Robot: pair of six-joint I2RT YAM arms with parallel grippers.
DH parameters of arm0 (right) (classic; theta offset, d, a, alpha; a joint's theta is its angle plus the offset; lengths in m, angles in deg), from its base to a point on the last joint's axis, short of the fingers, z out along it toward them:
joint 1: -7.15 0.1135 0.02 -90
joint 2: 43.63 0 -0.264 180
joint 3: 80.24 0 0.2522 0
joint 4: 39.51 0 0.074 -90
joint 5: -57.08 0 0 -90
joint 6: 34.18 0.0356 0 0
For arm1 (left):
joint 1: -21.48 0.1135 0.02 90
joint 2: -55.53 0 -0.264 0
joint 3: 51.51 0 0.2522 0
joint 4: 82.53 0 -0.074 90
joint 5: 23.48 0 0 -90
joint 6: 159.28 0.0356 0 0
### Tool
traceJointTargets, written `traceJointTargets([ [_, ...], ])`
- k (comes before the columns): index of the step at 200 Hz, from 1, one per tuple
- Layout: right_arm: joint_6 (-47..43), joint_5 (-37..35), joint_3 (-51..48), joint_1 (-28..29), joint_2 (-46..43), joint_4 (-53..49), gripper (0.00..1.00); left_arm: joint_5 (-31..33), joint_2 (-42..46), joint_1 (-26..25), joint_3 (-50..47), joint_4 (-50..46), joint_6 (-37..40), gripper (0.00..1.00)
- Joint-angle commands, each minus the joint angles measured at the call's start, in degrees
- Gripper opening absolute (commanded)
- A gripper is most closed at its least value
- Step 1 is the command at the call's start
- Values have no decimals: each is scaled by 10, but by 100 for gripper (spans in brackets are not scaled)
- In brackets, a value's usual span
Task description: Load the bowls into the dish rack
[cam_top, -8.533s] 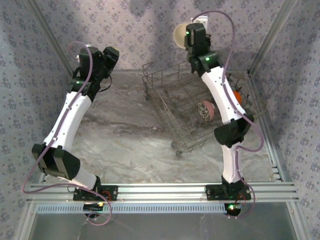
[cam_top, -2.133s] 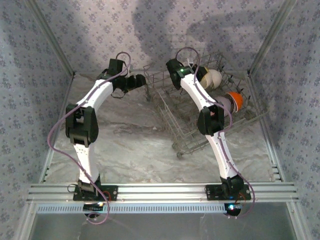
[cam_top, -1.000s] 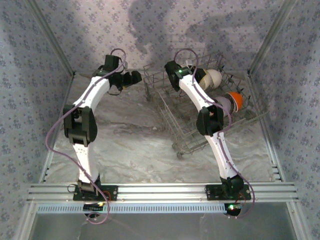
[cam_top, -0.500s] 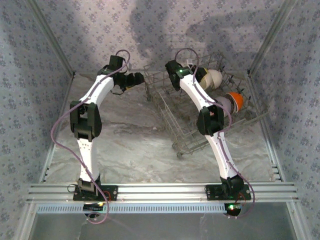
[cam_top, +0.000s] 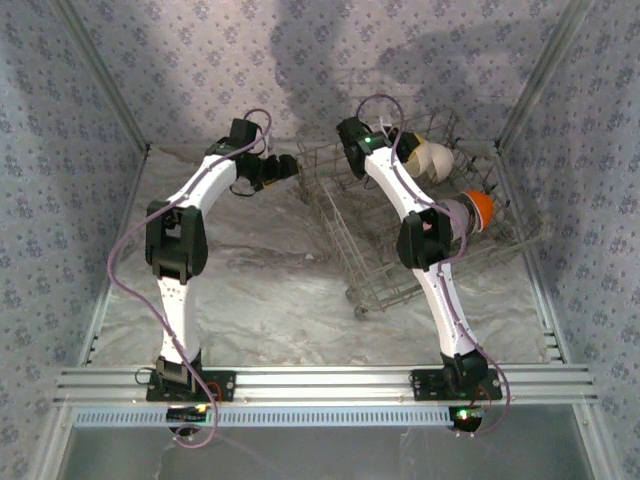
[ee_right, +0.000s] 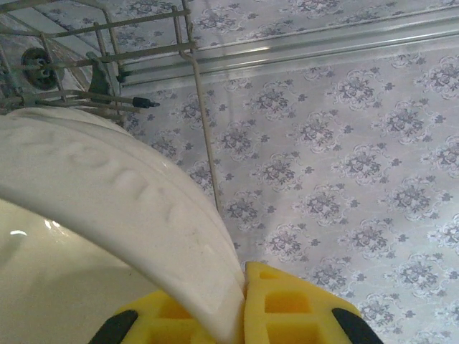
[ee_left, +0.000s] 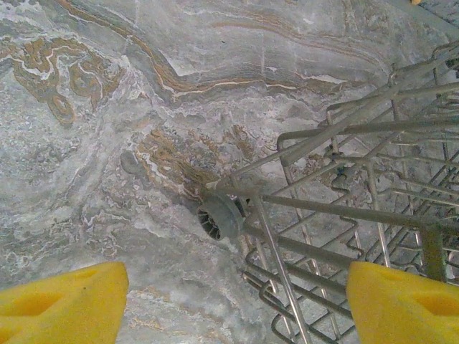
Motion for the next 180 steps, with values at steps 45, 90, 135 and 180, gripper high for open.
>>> traceJointTargets([
  [45, -42, -46, 28, 13, 32, 27, 0, -38, 15, -27, -17, -3, 6, 80],
  [90, 44, -40, -16, 21, 18, -45, 0, -35, 18, -23, -14, -5, 5, 79],
  [135, 91, -22, -22, 26, 13, -83, 0, -34, 20, -22, -11, -8, 5, 80],
  [180, 111, -9, -27, 28, 15, -96, 0, -31, 18, -22, -15, -8, 2, 79],
])
